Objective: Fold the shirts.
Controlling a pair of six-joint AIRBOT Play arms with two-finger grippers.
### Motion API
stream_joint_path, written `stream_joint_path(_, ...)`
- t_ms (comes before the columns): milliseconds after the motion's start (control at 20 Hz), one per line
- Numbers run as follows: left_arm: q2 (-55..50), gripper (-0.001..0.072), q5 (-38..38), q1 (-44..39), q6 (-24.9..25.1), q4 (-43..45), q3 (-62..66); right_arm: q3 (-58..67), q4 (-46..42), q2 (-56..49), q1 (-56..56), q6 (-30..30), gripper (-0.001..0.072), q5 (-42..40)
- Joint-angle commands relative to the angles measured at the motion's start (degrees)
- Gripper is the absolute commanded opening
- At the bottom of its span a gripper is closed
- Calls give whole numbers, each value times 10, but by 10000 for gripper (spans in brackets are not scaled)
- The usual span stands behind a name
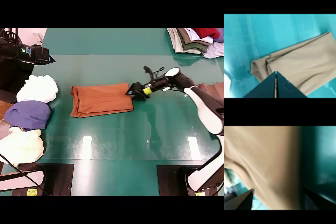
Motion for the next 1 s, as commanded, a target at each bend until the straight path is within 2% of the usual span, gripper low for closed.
stream_joint_path(0, -1, 23, -1, 0, 3, -2, -5, 57, 47, -59, 40, -4, 640, 1)
stream_joint_path(50, -1, 23, -2, 0, 3, -2, -5, 69, 47, -66, 48, -4, 468, 3)
stream_joint_path(150, -1, 23, -7, 0, 3, -2, -5, 80, 47, -68, 56, -26, 231, 5)
stream_joint_path(200, -1, 23, -9, 0, 3, -2, -5, 88, 47, -68, 57, -35, 76, 12)
stream_joint_path(250, -1, 23, -11, 0, 3, -6, -5, 98, 46, -67, 56, -45, 17, 23)
stream_joint_path(550, -1, 22, -23, -31, 3, -18, -5, 111, -45, 35, -28, -42, 17, 59)
stream_joint_path(750, -1, 23, 5, -99, 3, -18, -5, 111, -127, 126, -158, -31, 17, 105)
stream_joint_path(950, -1, 23, 33, -154, 3, -18, -5, 111, -174, 184, -311, 0, 17, 107)
